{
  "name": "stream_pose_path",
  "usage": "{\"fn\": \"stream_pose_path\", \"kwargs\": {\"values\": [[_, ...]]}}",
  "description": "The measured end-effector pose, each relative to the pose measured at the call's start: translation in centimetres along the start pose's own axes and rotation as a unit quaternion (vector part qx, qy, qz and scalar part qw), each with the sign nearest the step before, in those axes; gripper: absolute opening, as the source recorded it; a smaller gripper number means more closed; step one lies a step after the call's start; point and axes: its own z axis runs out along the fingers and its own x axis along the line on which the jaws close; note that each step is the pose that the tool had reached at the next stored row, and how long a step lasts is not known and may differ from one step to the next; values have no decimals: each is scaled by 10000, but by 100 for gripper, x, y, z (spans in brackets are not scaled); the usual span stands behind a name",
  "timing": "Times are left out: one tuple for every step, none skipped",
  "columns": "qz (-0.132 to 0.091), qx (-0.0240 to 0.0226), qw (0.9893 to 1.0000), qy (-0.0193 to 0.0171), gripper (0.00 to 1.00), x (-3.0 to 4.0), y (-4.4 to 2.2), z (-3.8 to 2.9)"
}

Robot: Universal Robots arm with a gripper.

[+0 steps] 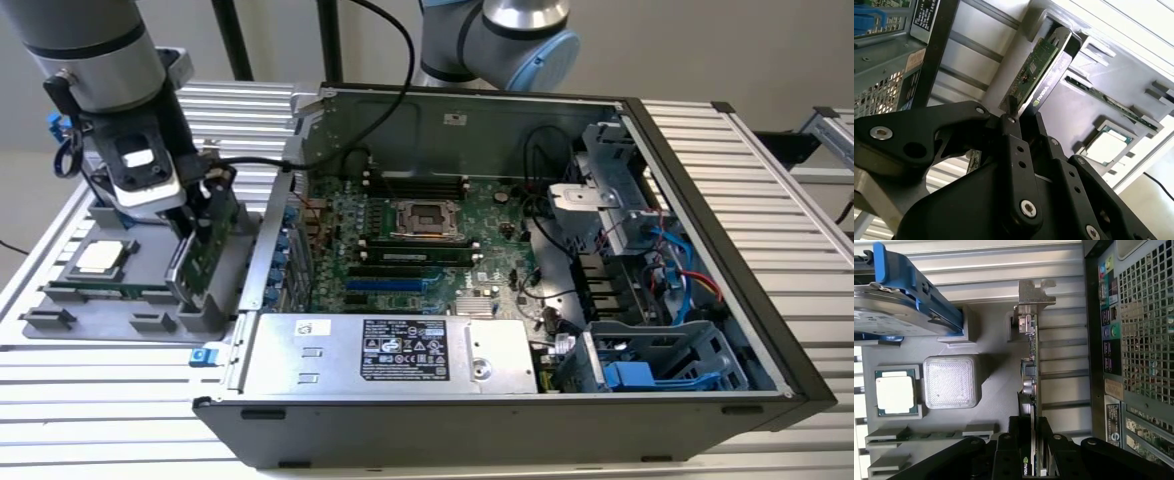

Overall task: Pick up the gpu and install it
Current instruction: 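Pick up the gpu and move the gpu toward the slot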

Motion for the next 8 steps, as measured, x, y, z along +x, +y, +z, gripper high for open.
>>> {"fn": "stream_pose_path", "kwargs": {"values": [[0,0,10000,0,0,0,0,-4],[0,0,10000,0,0,0,0,-9],[0,0,10000,0,0,0,0,-14],[0,0,10000,-1,0,-1,0,-18],[0,-1,10000,-1,0,-1,0,-22],[0,-1,10000,-1,0,-1,1,-26],[0,-1,10000,-1,0,-1,0,-31],[0,0,10000,0,0,-1,1,-36]]}}
